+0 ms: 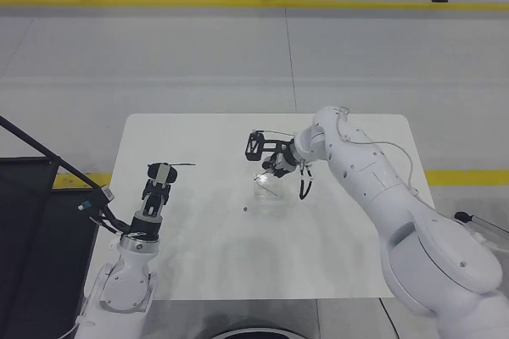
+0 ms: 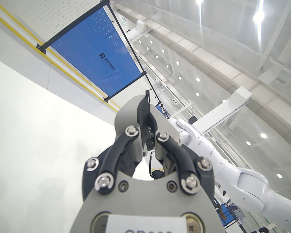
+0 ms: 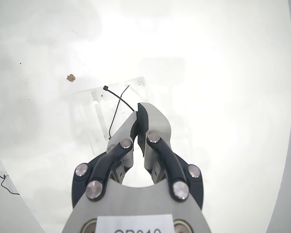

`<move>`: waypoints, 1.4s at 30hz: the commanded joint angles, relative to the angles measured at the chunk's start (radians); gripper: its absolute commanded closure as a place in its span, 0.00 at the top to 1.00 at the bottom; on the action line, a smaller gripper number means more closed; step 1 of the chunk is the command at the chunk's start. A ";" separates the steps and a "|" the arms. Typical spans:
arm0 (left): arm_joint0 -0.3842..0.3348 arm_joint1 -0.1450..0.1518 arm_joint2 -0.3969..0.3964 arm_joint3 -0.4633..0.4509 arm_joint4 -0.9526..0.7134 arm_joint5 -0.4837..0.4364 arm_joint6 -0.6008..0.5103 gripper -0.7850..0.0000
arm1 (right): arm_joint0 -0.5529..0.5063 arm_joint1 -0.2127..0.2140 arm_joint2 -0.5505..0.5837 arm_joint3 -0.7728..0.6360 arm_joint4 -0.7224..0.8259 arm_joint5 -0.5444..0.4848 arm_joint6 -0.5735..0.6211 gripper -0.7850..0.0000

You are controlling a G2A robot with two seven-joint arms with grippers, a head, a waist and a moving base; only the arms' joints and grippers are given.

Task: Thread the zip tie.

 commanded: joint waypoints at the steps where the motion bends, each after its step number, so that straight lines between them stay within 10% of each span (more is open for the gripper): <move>1: 0.000 0.000 0.000 0.000 0.000 0.000 0.000 0.00 | -0.012 0.012 0.007 -0.054 0.010 0.000 0.031 0.00; 22: 0.000 0.000 0.000 0.000 0.000 0.000 0.000 0.00 | -0.139 0.168 0.078 -0.439 0.108 0.121 0.309 0.00; 42: 0.000 0.000 0.000 0.000 0.000 0.000 0.000 0.00 | -0.141 0.170 0.067 -0.445 0.132 0.198 0.328 0.00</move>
